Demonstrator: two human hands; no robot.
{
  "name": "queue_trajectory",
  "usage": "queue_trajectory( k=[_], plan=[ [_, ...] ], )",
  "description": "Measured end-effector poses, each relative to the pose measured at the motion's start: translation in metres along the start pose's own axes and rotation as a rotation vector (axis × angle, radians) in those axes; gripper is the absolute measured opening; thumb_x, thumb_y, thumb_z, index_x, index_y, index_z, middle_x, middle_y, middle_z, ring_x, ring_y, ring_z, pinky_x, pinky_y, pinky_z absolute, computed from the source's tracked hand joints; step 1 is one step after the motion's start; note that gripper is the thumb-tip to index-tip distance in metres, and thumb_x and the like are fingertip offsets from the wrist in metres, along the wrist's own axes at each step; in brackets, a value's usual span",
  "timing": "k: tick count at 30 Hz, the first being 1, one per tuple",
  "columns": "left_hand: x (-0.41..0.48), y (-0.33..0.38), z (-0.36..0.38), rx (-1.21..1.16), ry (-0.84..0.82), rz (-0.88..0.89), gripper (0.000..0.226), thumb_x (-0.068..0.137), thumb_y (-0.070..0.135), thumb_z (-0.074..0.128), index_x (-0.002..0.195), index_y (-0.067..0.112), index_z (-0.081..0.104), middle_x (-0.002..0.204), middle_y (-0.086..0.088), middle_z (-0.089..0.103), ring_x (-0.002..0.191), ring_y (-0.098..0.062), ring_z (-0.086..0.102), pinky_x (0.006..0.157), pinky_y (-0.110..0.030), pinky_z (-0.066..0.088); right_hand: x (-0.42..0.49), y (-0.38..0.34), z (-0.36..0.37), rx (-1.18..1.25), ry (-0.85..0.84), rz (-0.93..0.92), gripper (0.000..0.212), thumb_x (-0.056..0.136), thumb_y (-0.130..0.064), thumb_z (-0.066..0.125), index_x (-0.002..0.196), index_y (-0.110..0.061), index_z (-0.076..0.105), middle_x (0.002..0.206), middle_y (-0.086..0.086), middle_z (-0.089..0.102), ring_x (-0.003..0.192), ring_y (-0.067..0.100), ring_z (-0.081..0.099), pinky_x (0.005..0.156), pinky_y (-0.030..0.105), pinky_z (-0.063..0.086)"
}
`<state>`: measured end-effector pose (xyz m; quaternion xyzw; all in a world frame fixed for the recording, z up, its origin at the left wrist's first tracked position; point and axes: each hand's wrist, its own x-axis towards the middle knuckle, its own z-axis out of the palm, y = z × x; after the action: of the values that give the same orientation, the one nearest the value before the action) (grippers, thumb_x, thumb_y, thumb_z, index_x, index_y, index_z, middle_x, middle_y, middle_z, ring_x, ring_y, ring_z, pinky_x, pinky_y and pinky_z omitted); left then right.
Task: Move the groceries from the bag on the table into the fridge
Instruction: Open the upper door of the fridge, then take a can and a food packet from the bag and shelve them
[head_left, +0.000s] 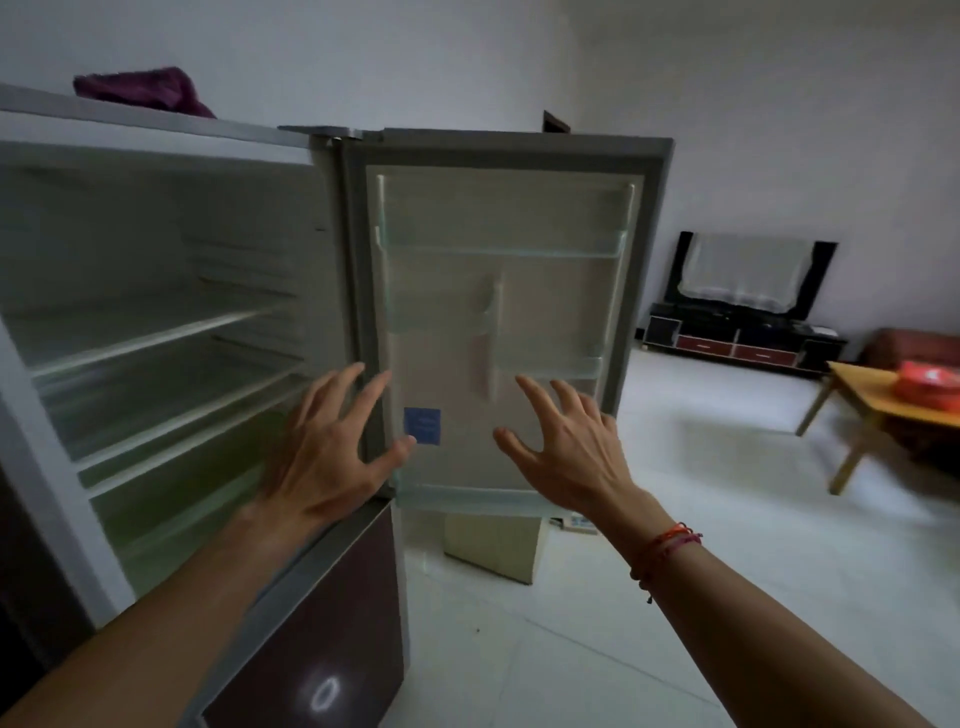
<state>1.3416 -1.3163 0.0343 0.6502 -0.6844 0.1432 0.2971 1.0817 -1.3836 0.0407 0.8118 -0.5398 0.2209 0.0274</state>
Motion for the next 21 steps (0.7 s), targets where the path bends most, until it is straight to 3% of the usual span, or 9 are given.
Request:
queue_trajectory(
  k=[4,9,14,19,21],
  plan=[
    [0.004,0.028,0.022,-0.141,-0.033,0.145,0.08,0.081,0.069,0.042,0.146,0.022,0.046,0.148,-0.013,0.044,0.135,-0.034,0.039,0.107,-0.051,0.039,-0.043,0.023,-0.013,-0.06,0.008,0.144,0.078,0.091,-0.075,0.037,0.157,-0.04,0.014,0.161,0.014,0.028,0.143,0.034,0.032,0.11,0.049,0.034],
    [0.002,0.078,0.047,-0.217,-0.118,0.277,0.08,0.083,0.074,0.035,0.15,0.029,0.037,0.155,-0.007,0.034,0.141,-0.029,0.032,0.106,-0.052,0.041,-0.104,0.056,-0.037,-0.149,0.038,0.363,0.075,0.093,-0.074,0.035,0.158,-0.04,0.015,0.163,0.015,0.025,0.147,0.036,0.027,0.113,0.051,0.028],
    [0.0,0.147,0.068,-0.27,-0.207,0.406,0.085,0.083,0.077,0.023,0.154,0.031,0.028,0.163,-0.004,0.022,0.148,-0.029,0.019,0.112,-0.052,0.03,-0.162,0.09,-0.068,-0.198,0.048,0.553,0.073,0.095,-0.07,0.035,0.159,-0.04,0.015,0.166,0.014,0.016,0.151,0.035,0.016,0.119,0.052,0.02],
    [-0.005,0.218,0.089,-0.347,-0.256,0.511,0.084,0.083,0.076,0.025,0.153,0.03,0.031,0.162,-0.003,0.023,0.148,-0.028,0.018,0.108,-0.057,0.035,-0.215,0.128,-0.092,-0.264,0.075,0.695,0.089,0.077,-0.08,0.011,0.157,-0.041,0.017,0.165,0.014,0.021,0.149,0.036,0.021,0.118,0.054,0.02],
    [-0.008,0.244,0.098,-0.37,-0.276,0.54,0.084,0.083,0.076,0.025,0.152,0.027,0.034,0.161,-0.005,0.025,0.147,-0.03,0.022,0.105,-0.059,0.037,-0.233,0.144,-0.1,-0.289,0.091,0.733,0.089,0.078,-0.079,0.012,0.157,-0.04,0.018,0.163,0.015,0.024,0.148,0.036,0.024,0.117,0.055,0.023]
  ],
)
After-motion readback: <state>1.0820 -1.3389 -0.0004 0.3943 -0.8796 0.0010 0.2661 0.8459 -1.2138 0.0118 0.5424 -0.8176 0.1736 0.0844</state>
